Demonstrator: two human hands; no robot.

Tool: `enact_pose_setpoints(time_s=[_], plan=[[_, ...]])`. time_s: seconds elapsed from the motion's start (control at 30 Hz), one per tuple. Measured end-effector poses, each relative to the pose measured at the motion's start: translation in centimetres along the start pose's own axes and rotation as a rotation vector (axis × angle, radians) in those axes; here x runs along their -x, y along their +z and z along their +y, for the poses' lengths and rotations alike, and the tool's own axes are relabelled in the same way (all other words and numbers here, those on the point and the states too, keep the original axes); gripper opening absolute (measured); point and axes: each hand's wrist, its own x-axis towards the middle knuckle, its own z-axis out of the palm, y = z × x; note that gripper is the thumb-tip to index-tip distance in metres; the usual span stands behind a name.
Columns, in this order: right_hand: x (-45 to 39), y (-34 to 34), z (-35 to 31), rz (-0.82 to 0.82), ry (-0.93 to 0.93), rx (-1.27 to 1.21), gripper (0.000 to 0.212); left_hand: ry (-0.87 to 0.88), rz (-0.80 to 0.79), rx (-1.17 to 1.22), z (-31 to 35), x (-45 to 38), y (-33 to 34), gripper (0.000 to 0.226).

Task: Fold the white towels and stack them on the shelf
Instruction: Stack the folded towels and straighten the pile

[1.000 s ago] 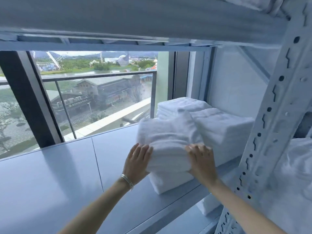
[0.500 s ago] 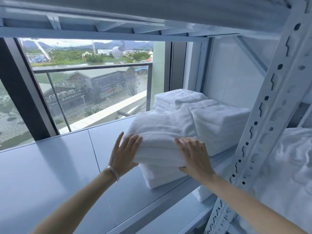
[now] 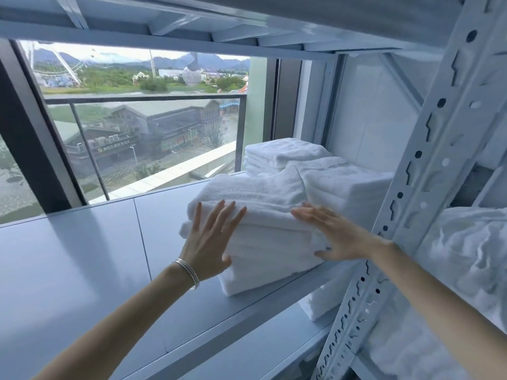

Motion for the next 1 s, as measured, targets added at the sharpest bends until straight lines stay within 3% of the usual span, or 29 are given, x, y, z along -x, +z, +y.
enact_pose_setpoints(time_s=[0.07,0.2,0.3,0.4,0.53,0.63,0.77,0.83,0.93,1.0], plan=[[-0.4,1.5,-0.4,0.087,0.026,-0.004,0.106,0.026,0.024,0.051,2.7,-0.1,-0.1,0.118],[-2.3,3.8,-3.6,0.366,-0.032,0.021,0.093,-0.003,0.015,0.038,6.3,-1.2,1.0,0.124],[-3.7,5.6,-7.0,0.487,-0.051,-0.046,0.081,-0.047,0.091,0.075,5.2,-0.1,1.6,0.102],[-4.3,4.7,-6.0,0.386,-0.138,-0.165,0.088,-0.004,0.171,0.085,1.9,1.3,1.0,0.094],[-5.4,3.0,-0.9,0.237,-0.137,0.223,0.117,0.016,0.173,0.077,-0.4,1.5,0.4,0.094],[-6.5,3.4,0.3,0.115,-0.119,0.364,0.125,0.033,0.180,0.105,1.1,2.2,1.5,0.100],[-6.3,4.8,0.2,0.199,-0.160,0.363,0.116,0.108,0.232,0.122,2.9,0.9,1.4,0.094],[-6.1,4.5,0.3,0.242,-0.149,0.304,0.118,0.044,0.285,0.213,1.8,-0.6,0.3,0.086],[-6.8,3.6,0.6,0.248,-0.157,0.264,0.124,-0.033,0.297,0.396,-1.4,-1.9,-1.0,0.102],[-7.8,3.1,0.5,0.235,-0.157,0.270,0.127,-0.097,0.286,0.485,-3.5,-2.1,-1.6,0.101]])
